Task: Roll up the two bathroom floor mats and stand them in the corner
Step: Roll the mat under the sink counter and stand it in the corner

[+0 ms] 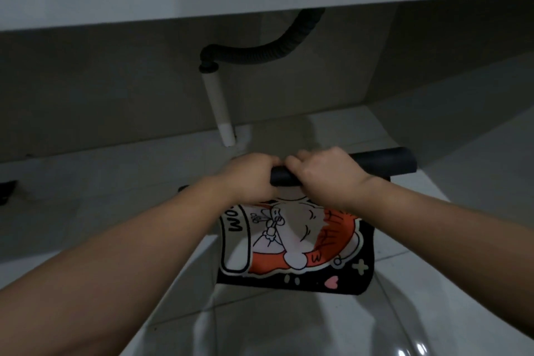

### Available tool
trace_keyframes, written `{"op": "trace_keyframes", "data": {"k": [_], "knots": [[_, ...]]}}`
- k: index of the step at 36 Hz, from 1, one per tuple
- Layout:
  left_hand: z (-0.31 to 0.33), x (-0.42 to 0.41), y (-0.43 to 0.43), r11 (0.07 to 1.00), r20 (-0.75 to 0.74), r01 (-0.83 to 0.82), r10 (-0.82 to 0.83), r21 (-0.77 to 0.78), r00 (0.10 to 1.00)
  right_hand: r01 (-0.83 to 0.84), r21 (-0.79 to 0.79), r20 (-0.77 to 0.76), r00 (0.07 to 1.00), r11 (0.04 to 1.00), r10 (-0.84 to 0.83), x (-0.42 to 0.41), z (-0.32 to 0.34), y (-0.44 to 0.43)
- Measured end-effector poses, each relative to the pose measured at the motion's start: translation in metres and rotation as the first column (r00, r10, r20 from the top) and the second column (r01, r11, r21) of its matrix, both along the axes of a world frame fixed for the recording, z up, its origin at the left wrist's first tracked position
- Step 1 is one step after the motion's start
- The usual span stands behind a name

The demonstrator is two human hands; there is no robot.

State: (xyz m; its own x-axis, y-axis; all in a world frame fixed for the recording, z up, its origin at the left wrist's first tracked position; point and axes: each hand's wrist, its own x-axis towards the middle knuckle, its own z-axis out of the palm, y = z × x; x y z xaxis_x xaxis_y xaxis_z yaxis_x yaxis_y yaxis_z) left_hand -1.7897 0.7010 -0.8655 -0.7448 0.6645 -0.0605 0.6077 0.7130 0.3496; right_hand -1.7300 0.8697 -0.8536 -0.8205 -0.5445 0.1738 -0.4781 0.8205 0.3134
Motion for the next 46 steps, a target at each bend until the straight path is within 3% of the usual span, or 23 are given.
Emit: {"op": "trace_keyframes", "data": {"k": [3, 5, 7, 10, 13, 16, 22, 24, 26, 28, 30, 32, 34, 37, 41, 44, 46], "knots": [[-0.003, 0.004, -0.002, 0.999, -0.210, 0.028, -0.031, -0.017, 0.977, 0.150, -0.108, 0.245, 0.962, 0.983, -0.120, -0.008, 0.008, 0.003], [-0.004, 0.008, -0.003, 0.997, -0.359, 0.079, -0.079, -0.017, 0.930, 0.294, -0.181, 0.503, 0.848, 0.939, -0.169, -0.013, 0.014, 0.011], [-0.003, 0.010, -0.002, 0.994, -0.462, 0.108, -0.110, -0.030, 0.880, 0.358, -0.224, 0.592, 0.789, 0.906, -0.165, -0.015, 0.017, 0.018], [-0.002, 0.010, 0.001, 0.993, -0.465, 0.112, -0.120, -0.043, 0.877, 0.318, -0.212, 0.458, 0.868, 0.924, -0.193, -0.012, 0.012, 0.021], [0.003, 0.006, 0.002, 0.994, -0.294, 0.082, -0.100, -0.073, 0.951, 0.168, -0.135, 0.179, 0.973, 0.977, -0.143, -0.007, -0.001, 0.020], [0.005, 0.001, -0.001, 0.998, -0.152, 0.042, -0.047, -0.035, 0.987, 0.080, -0.056, -0.016, 0.997, 0.995, -0.081, -0.003, -0.003, 0.018], [-0.001, -0.001, -0.002, 1.000, 0.046, -0.007, 0.008, -0.006, 0.999, -0.009, -0.047, -0.141, 0.990, 0.999, 0.002, 0.004, 0.002, 0.013], [-0.003, 0.000, -0.001, 1.000, 0.043, 0.009, -0.009, 0.010, 0.999, -0.011, -0.017, -0.139, 0.990, 1.000, 0.008, 0.005, 0.002, 0.013], [-0.005, 0.003, -0.001, 1.000, -0.078, -0.007, 0.008, 0.015, 0.997, 0.005, -0.003, -0.082, 0.997, 1.000, -0.006, 0.003, 0.002, 0.014], [-0.007, 0.007, -0.001, 1.000, -0.285, -0.018, 0.021, 0.014, 0.958, 0.089, -0.068, 0.078, 0.993, 0.994, -0.083, -0.002, 0.008, 0.015], [-0.009, 0.012, 0.002, 1.000, -0.445, 0.005, -0.001, 0.009, 0.895, 0.249, -0.146, 0.358, 0.916, 0.957, -0.184, -0.009, 0.016, 0.017], [-0.009, 0.015, 0.004, 0.999, -0.536, 0.041, -0.019, 0.030, 0.844, 0.383, -0.191, 0.590, 0.781, 0.904, -0.206, -0.015, 0.022, 0.020], [-0.008, 0.016, 0.006, 0.998, -0.569, 0.052, -0.024, 0.032, 0.822, 0.425, -0.230, 0.640, 0.744, 0.875, -0.194, -0.016, 0.022, 0.021], [-0.005, 0.013, 0.008, 0.998, -0.492, 0.059, -0.067, -0.032, 0.868, 0.355, -0.213, 0.492, 0.844, 0.910, -0.214, -0.011, 0.017, 0.020], [0.003, 0.005, 0.007, 0.998, -0.154, 0.048, -0.055, -0.050, 0.987, 0.089, -0.111, 0.142, 0.987, 0.990, -0.073, -0.004, 0.009, 0.021], [0.005, 0.002, 0.003, 1.000, 0.096, 0.010, -0.012, 0.028, 0.995, -0.086, -0.072, -0.068, 0.994, 0.994, 0.081, -0.003, 0.009, 0.019], [0.002, 0.002, 0.002, 0.999, 0.100, -0.007, 0.004, 0.032, 0.995, -0.082, -0.020, -0.092, 0.992, 0.996, 0.080, -0.003, 0.009, 0.016]]}}
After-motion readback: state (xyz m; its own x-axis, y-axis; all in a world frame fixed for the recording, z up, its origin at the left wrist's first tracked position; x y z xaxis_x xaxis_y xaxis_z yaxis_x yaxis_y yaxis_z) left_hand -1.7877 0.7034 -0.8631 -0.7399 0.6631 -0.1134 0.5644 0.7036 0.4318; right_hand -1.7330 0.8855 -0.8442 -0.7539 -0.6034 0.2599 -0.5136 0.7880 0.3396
